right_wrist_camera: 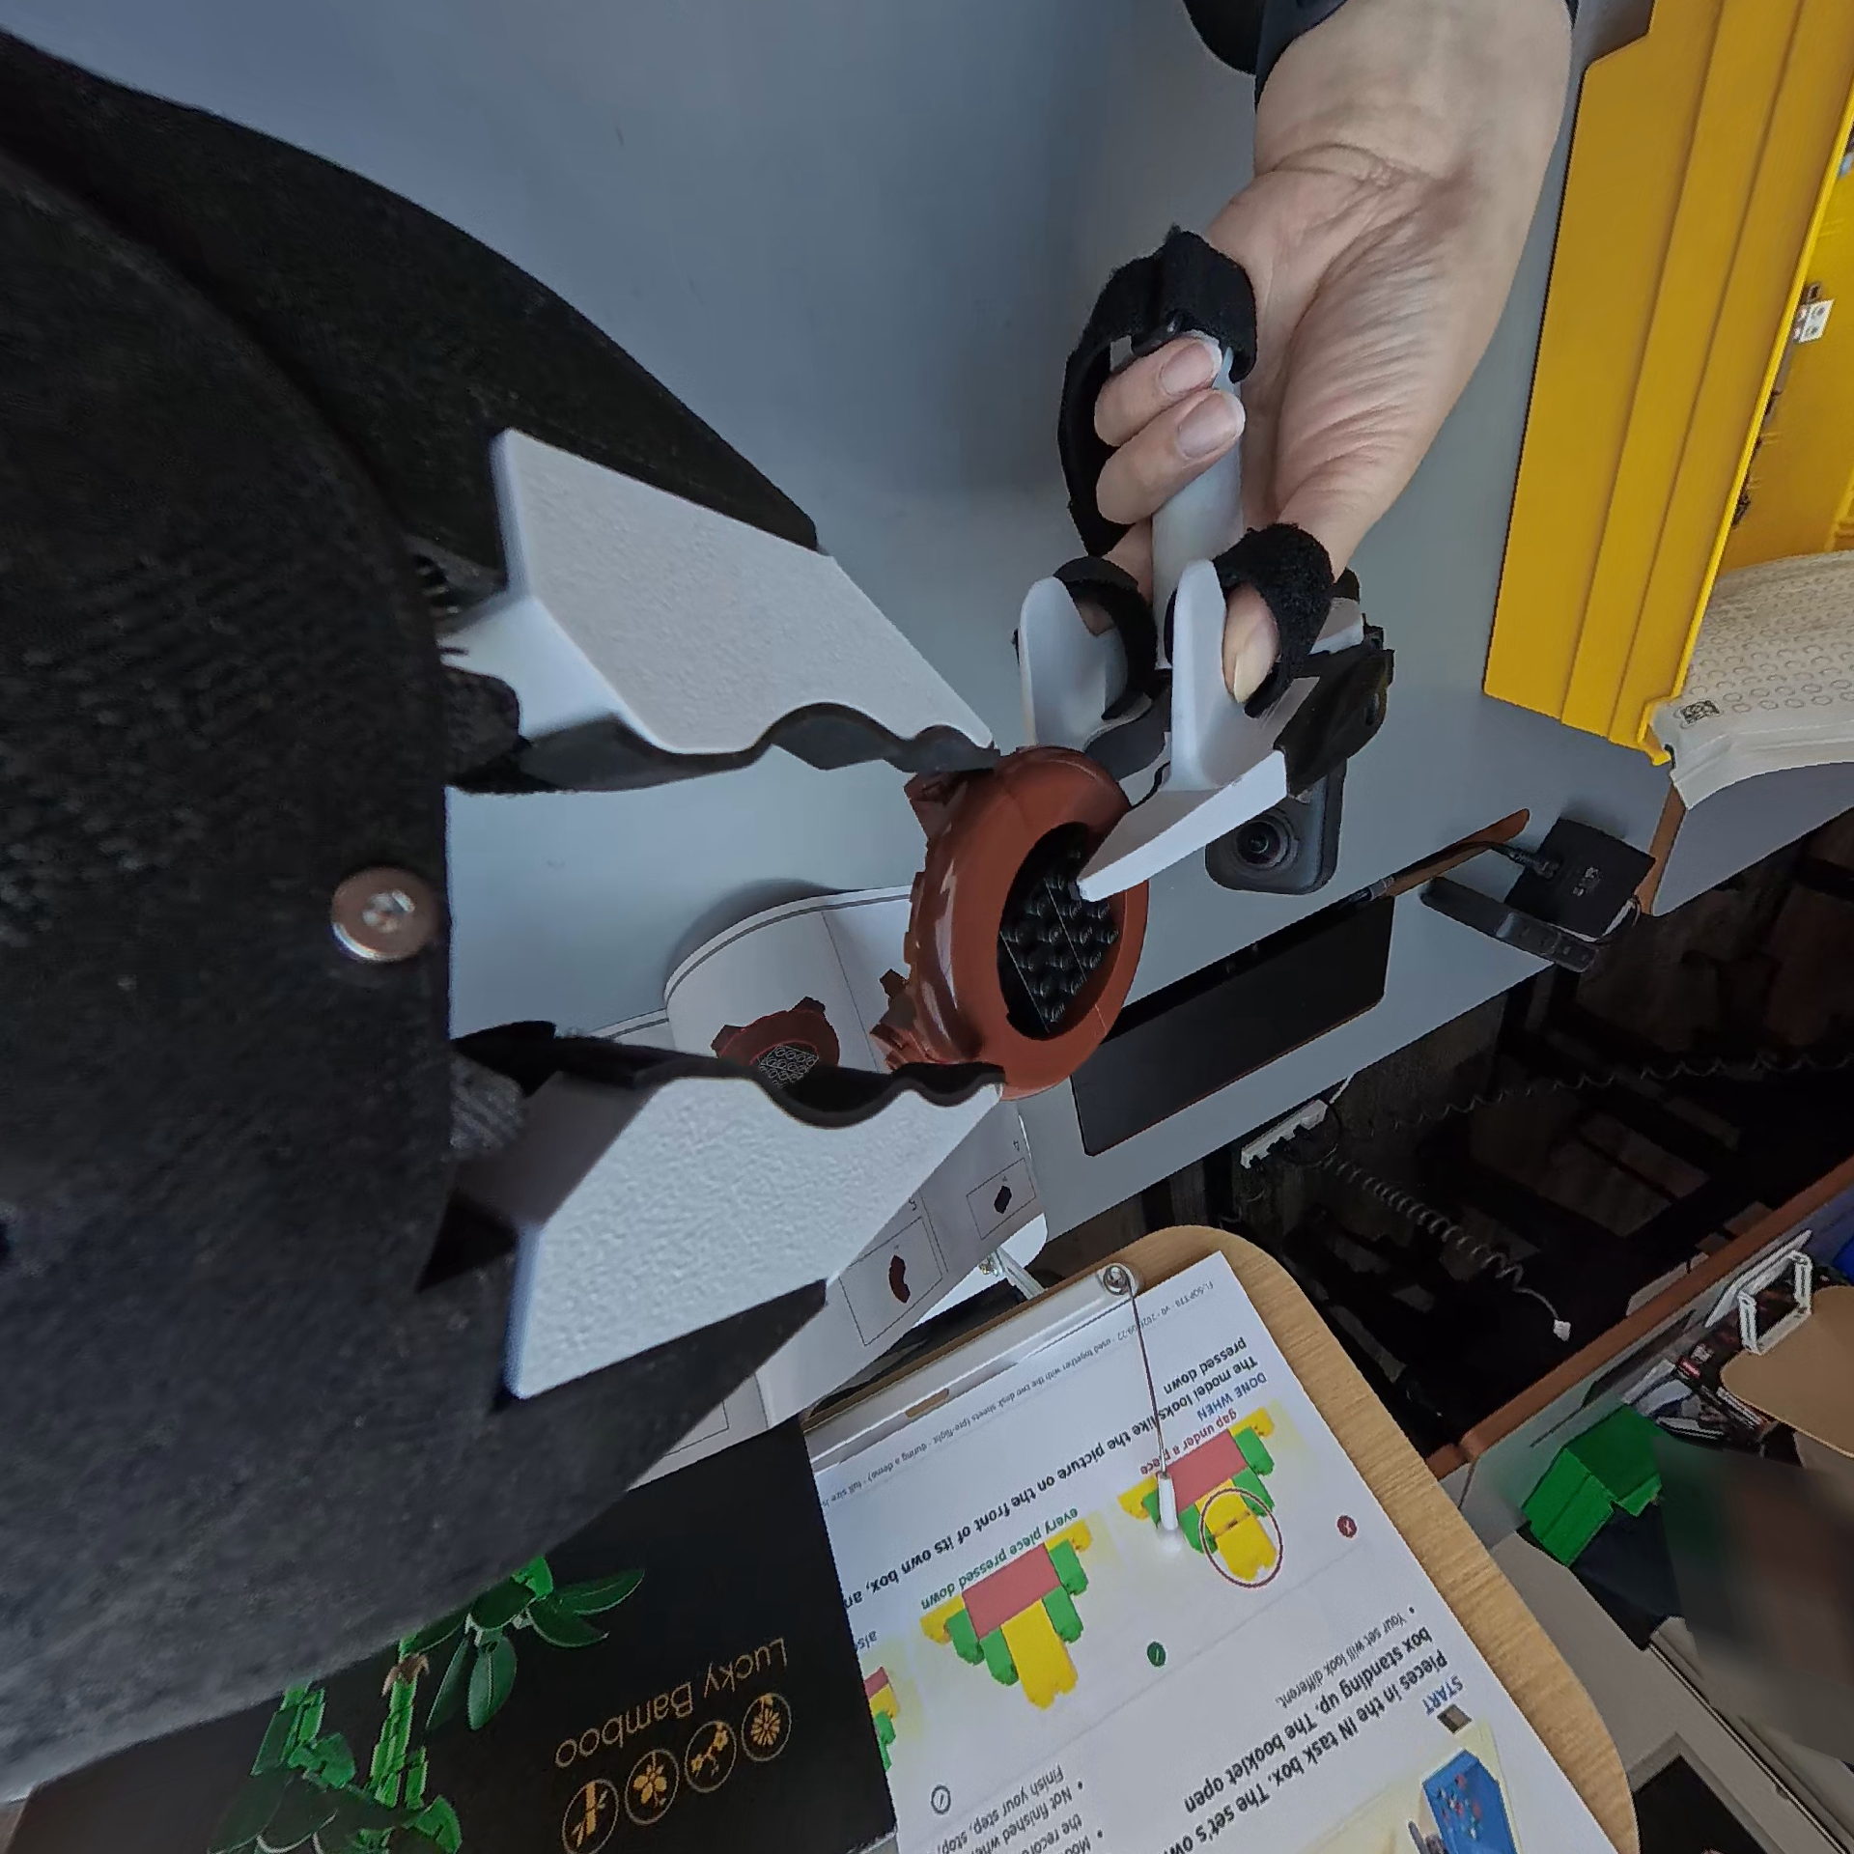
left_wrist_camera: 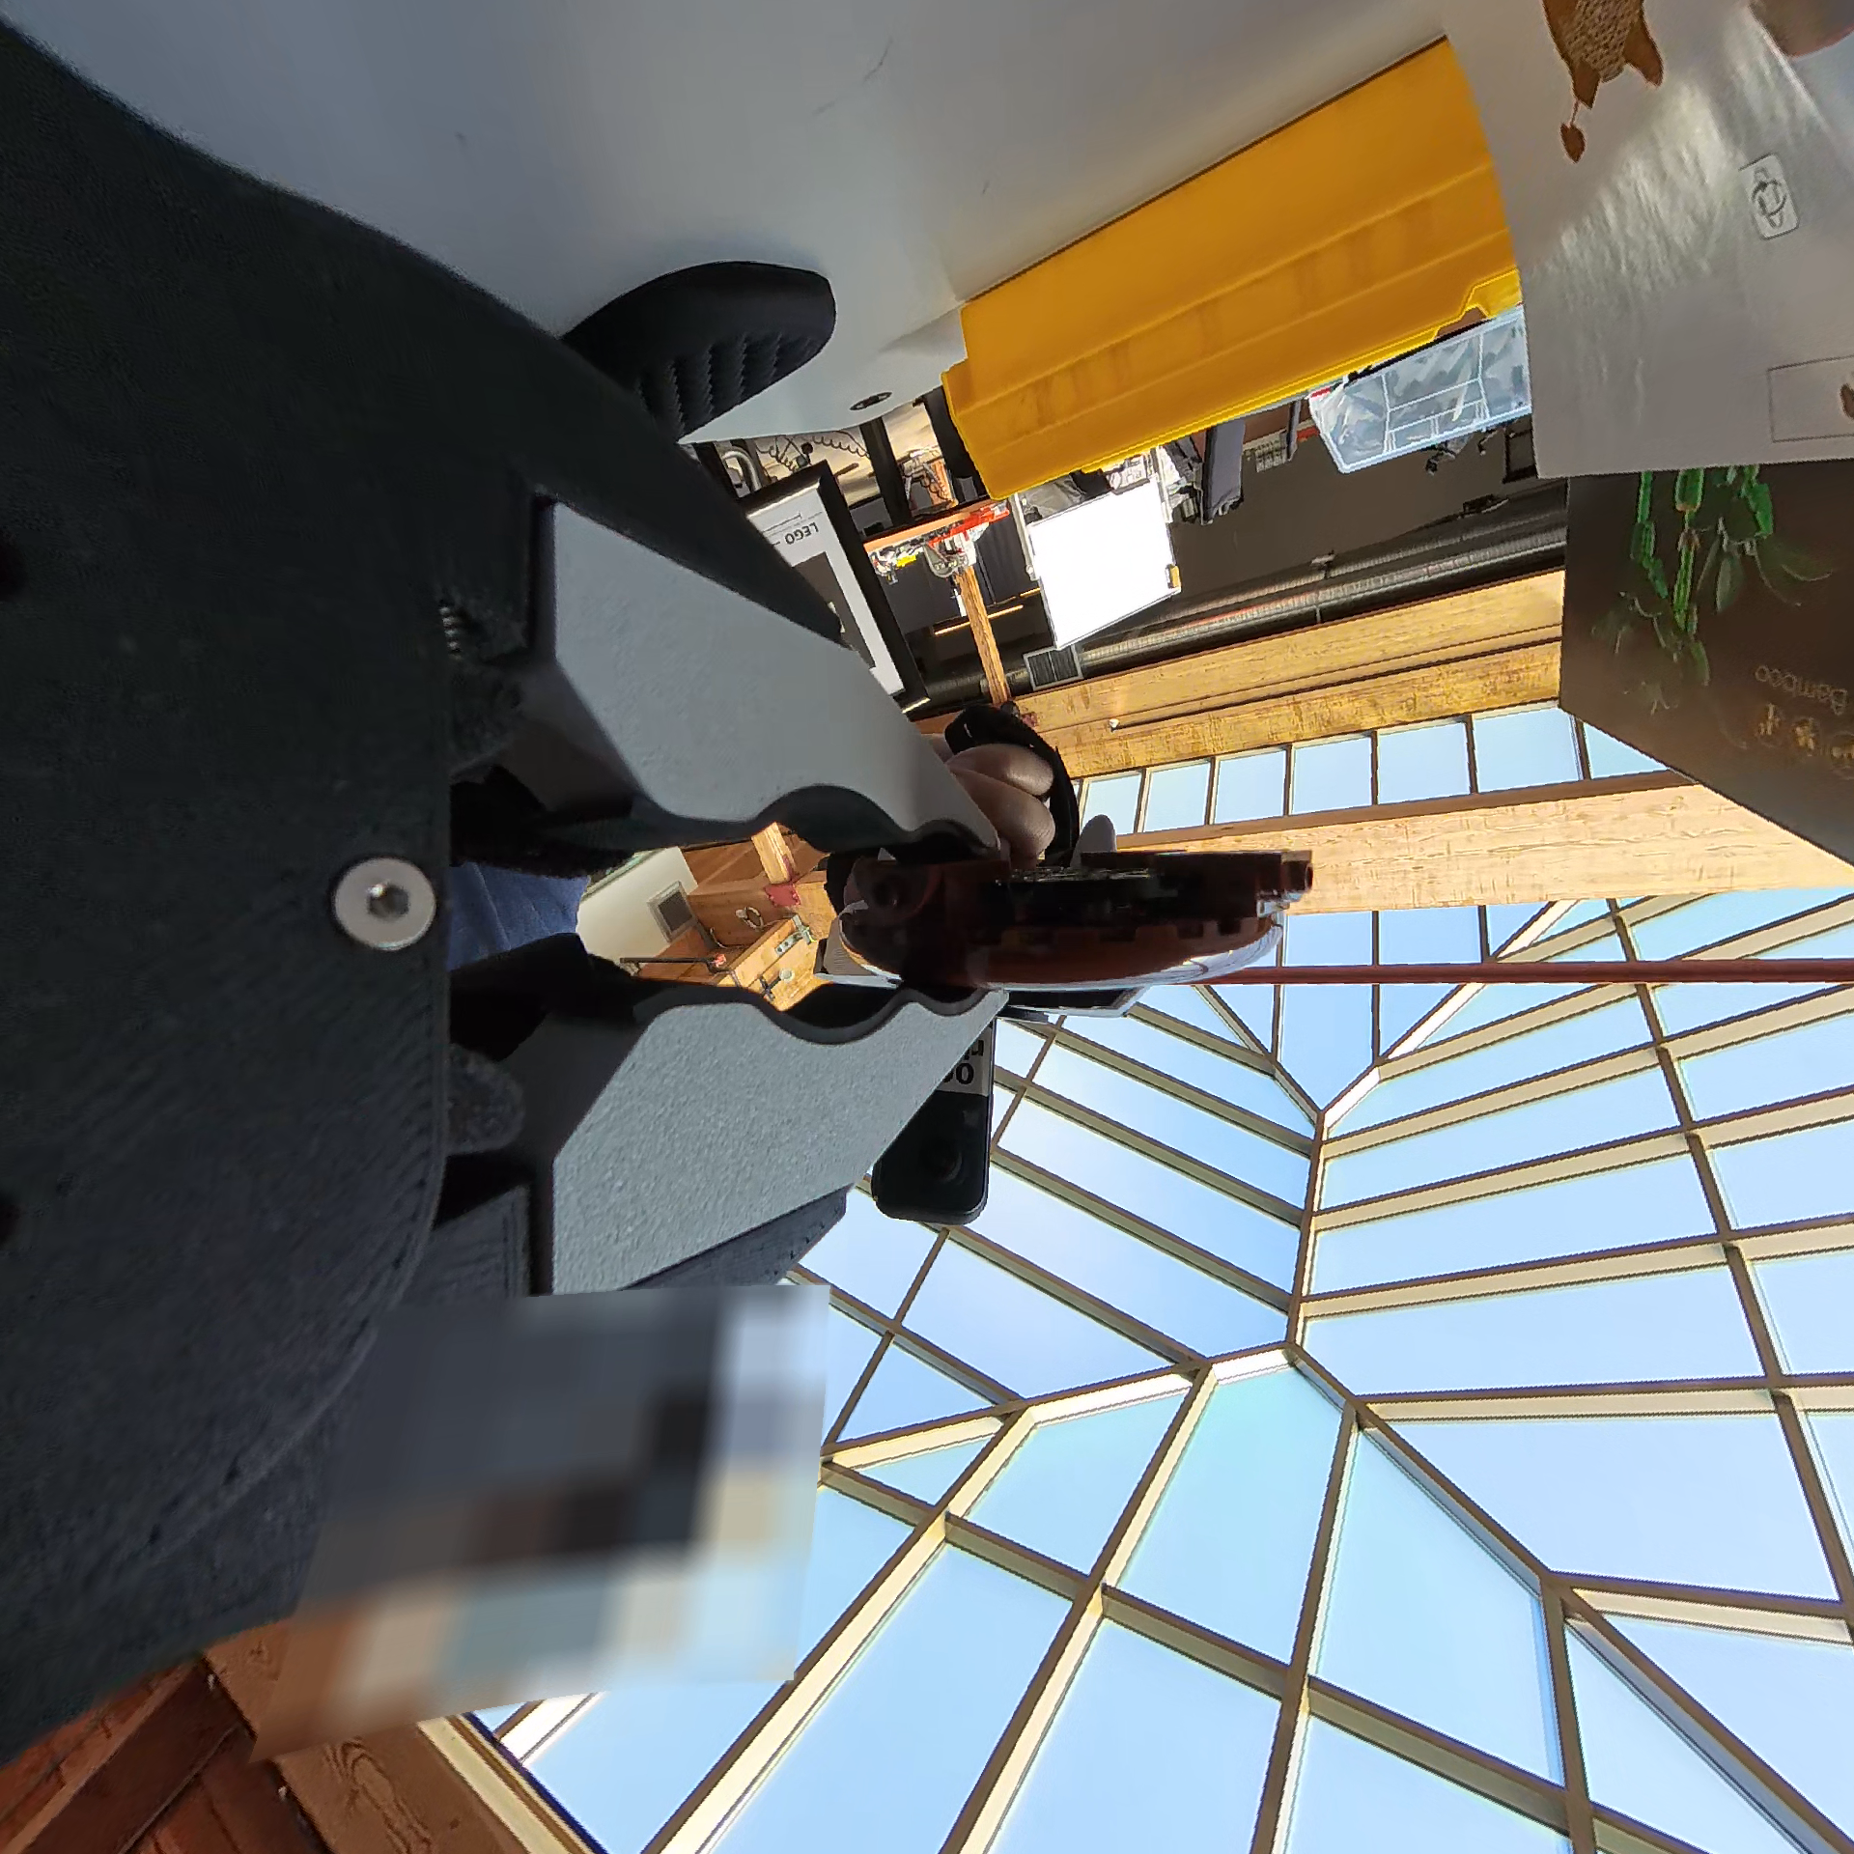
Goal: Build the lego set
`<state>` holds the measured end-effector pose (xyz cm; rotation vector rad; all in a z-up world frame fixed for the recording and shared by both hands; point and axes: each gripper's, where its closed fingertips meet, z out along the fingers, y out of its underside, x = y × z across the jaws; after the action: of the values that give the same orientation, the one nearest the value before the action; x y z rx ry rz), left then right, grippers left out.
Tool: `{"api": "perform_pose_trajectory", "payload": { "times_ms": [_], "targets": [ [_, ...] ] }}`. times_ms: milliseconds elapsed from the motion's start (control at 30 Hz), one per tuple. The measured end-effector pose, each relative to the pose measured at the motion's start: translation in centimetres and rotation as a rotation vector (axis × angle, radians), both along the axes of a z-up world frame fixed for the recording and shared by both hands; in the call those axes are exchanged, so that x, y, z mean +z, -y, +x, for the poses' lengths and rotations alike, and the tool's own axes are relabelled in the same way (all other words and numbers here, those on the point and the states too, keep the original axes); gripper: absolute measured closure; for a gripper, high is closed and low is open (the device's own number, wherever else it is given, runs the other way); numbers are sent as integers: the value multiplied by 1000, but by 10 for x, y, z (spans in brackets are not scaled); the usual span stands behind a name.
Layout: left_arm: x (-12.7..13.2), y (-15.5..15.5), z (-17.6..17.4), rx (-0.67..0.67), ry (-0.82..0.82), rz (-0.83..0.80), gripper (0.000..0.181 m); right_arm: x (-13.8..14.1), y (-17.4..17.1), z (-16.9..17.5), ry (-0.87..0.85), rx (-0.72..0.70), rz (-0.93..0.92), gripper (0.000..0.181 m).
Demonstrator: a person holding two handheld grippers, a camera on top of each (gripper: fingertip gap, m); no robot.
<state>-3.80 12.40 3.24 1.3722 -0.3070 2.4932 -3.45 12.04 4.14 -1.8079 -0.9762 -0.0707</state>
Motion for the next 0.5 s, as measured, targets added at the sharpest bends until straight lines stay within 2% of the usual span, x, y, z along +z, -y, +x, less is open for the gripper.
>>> {"api": "perform_pose_trajectory", "payload": {
  "times_ms": [133, 233, 367, 500],
  "targets": [
    [1, -1, -1, 7, 3, 1, 162, 6, 2, -2, -28, 18, 17, 122],
    [4, -6, -3, 30, 10, 4, 162, 23, 2, 0, -87, 21, 85, 122],
    [9, -16, -10, 80, 12, 35, 162, 46, 4, 10, -347, 37, 84, 117],
    [11, -20, -13, 120, -8, 97, 162, 32, -3, 16, -562, 76, -77, 111]
  ]
}}
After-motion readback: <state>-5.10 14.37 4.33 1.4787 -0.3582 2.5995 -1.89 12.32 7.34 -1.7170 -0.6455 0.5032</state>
